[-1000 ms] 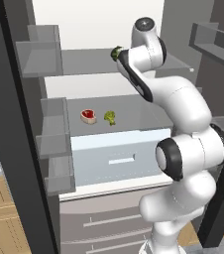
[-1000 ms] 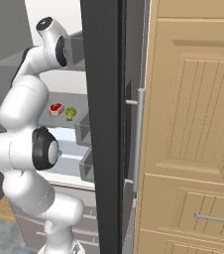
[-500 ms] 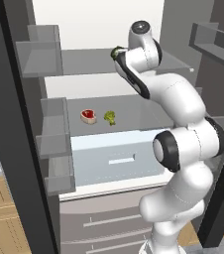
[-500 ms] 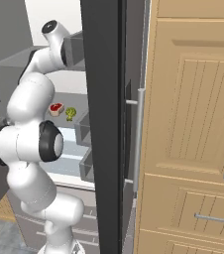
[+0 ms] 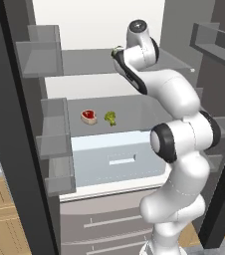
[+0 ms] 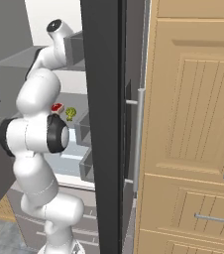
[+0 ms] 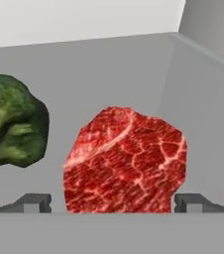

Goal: Place one broccoli and one steak in each tupperware on the nearby counter, to pack two identical lunches.

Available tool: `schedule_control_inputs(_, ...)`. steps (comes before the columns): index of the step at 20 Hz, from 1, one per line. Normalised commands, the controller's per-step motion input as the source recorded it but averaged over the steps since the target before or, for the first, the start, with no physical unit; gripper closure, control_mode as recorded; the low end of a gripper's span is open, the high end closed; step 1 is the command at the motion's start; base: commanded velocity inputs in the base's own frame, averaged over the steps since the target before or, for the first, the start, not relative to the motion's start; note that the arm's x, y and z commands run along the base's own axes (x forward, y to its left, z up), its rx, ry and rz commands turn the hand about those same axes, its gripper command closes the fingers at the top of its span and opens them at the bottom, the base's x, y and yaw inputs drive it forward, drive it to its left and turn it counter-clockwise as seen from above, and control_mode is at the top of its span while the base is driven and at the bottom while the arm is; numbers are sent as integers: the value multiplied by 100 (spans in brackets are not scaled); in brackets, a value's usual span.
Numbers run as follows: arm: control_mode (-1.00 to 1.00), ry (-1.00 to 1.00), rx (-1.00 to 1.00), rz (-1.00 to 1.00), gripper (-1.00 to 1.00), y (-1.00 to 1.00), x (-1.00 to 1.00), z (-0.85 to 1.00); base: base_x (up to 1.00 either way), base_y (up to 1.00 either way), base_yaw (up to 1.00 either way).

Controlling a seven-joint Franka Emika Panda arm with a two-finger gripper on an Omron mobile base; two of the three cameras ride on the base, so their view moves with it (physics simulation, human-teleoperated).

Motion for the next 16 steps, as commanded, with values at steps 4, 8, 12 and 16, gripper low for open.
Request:
schedule_control_inputs(4,-100,0,-1,-6,-100,-10,28,-27,0,0,0)
schedule_control_inputs(8,-100,0,-2,-9,-100,-24,30,-40,0,0,0)
schedule_control_inputs(12,-100,0,-2,-10,-100,-30,23,-49,0,0,0)
schedule_control_inputs(16,-100,0,-2,-11,-100,-15,16,-63,0,0,0)
